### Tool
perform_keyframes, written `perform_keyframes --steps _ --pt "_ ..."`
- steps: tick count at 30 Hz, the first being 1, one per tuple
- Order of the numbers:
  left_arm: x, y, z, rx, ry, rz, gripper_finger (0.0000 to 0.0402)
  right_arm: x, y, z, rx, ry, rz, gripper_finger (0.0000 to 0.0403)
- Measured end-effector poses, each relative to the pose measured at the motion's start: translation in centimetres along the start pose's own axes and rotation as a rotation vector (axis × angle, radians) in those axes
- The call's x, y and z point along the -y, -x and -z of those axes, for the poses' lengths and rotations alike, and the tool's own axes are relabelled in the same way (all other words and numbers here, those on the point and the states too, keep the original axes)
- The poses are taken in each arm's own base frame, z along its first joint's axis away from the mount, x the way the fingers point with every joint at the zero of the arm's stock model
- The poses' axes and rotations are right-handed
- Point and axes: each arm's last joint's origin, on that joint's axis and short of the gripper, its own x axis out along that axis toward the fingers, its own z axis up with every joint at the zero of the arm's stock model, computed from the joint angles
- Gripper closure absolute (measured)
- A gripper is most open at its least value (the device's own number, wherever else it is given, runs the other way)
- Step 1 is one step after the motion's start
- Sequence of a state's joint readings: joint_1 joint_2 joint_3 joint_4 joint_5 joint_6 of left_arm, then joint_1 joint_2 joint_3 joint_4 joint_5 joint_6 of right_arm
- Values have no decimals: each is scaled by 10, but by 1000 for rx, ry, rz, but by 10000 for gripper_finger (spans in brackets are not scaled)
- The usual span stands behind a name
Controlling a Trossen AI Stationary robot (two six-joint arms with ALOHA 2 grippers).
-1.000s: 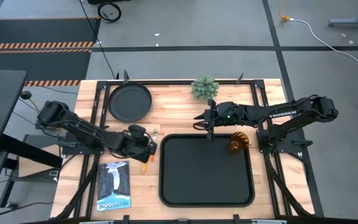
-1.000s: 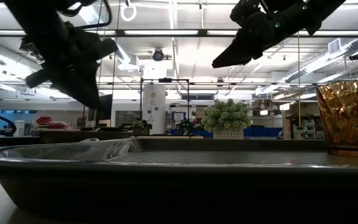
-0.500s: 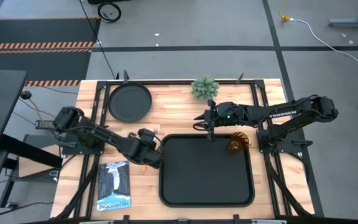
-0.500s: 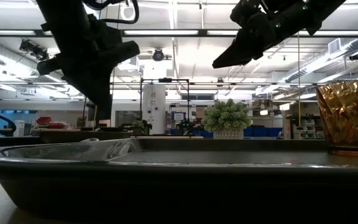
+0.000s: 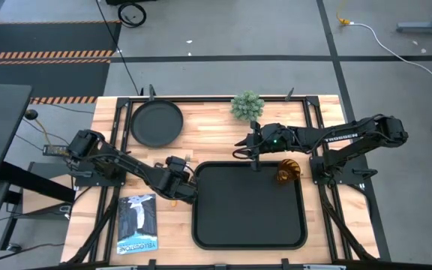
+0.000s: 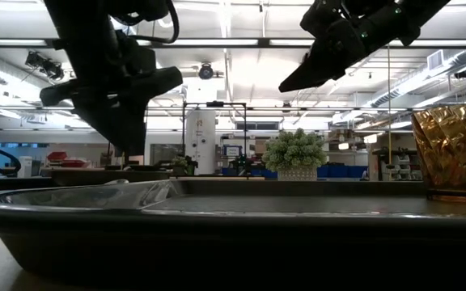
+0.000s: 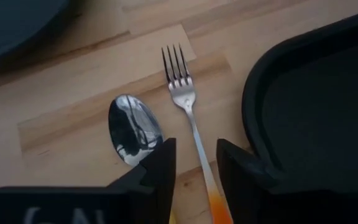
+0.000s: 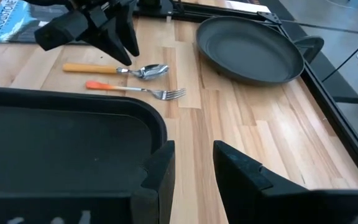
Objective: Pick and place plate/cup/fork/spoon on tray
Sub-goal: Put the black plate on the black tray to the bottom left of the brown cup
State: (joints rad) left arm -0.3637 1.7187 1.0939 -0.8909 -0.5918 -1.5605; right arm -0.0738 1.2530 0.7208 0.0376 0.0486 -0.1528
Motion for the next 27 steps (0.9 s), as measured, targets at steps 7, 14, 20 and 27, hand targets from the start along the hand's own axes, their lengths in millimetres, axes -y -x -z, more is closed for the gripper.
perform_keyframes --steps 7,14,20,27 --pt "2 0 0 -14 -74 17 274 -1 0 -1 9 0 -21 287" --pt "5 0 1 -38 -80 46 274 -1 0 0 2 -3 -28 287" --pt "5 0 1 -38 -25 45 280 -1 0 0 1 -18 -28 287" --pt "6 -1 7 11 -3 42 285 -1 0 0 0 -27 -27 287"
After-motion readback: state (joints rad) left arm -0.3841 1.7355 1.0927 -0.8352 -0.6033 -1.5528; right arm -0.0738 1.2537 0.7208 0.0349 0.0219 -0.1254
